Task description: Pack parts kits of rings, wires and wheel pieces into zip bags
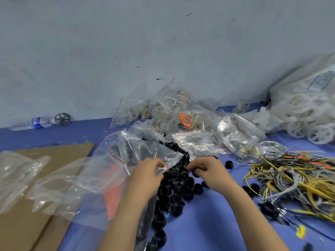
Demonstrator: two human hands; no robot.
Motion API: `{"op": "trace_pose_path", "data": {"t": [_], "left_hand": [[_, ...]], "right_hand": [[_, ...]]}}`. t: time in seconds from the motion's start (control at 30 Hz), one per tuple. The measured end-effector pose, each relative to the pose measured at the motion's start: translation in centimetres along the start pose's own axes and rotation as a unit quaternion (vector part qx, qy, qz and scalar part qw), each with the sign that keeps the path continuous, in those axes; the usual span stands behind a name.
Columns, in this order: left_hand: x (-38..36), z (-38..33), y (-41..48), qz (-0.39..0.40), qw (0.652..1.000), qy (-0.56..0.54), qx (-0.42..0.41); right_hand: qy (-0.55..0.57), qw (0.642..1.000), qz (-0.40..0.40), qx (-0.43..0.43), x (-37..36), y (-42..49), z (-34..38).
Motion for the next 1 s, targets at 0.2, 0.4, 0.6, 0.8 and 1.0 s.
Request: {"op": "trace_pose_path", "data": {"t": [0.2,0.4,0.6,0.8,1.0], "left_hand": [[2.9,0.6,-0.6,-0.080,0.989,-0.121,0.010],[3.0,-1.1,-1.1,-0.050,0.963,-0.264,-0.025],[3.3,-3.0,-2.0,-0.039,0.945,-0.320,-0.064],[4.7,-4.2,-3.2,-0.046,0.936,-0.334,-0.102],[6.1,-6.1,-4.6,-0.049,0.950,-0.247,-0.183]], "right_hand": [[0.253,0.958,-0.099,0.088,4.6,-2.3,1.5],[0.308,0.936,-0.068,0.155,6.2,-4.5,5.4],[0.220,0.948,-0.009,0.230,5.8,-6.7,10.5],[0.138,0.971,-0.004,0.193,4.3,-6.7,11.6],[-0.039,0.989,0.001,0.140,4.1,-7.0,12.1]]}}
Point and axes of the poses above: each hand's wrist, its own y-axis towards the middle knuckle, its own x-axis out of the back of the hand, z = x × y, the point moved 7 cm from there along y, towards the middle knuckle, and after that the axes turned 10 degrees about z, right-handed, at the moved point
